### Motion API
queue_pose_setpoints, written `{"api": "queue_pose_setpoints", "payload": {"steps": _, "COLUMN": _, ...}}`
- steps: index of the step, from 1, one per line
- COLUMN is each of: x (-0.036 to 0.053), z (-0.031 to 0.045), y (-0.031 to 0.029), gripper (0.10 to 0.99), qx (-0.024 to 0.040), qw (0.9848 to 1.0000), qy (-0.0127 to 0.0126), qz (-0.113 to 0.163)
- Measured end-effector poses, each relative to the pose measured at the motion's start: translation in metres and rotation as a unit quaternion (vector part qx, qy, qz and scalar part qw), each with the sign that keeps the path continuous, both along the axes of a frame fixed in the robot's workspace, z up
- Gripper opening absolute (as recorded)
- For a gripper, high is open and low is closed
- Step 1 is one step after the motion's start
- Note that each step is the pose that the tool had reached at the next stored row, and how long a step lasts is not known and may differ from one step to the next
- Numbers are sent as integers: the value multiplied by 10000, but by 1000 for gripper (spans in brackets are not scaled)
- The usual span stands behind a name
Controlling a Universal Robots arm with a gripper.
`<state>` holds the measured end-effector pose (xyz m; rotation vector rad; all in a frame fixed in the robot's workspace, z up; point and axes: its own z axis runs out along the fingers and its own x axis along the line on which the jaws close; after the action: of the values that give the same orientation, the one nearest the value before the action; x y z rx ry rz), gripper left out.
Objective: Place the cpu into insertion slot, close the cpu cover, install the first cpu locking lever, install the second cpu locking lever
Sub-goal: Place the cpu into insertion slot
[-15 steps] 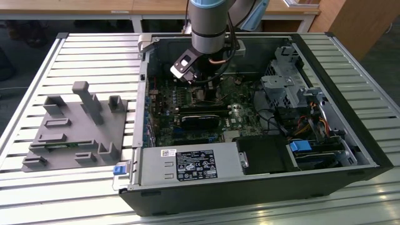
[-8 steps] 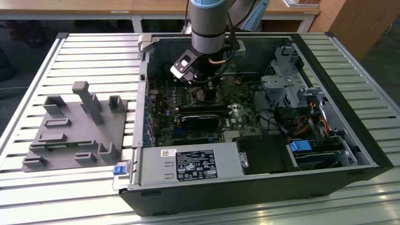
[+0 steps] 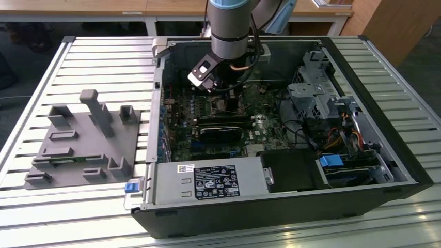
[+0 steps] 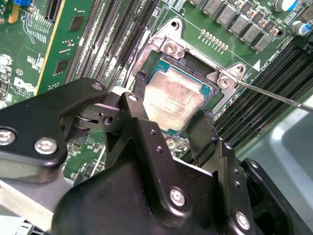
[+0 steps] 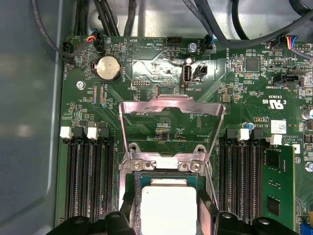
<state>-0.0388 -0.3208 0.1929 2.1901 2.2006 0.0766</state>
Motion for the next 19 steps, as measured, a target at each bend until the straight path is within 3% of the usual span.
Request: {"api": "queue_pose_setpoints", "payload": {"steps": 19, "x": 0, "z": 19, "y": 24, "gripper": 612, "qx": 16, "qw": 10000, "qy": 0, "qz": 0}}
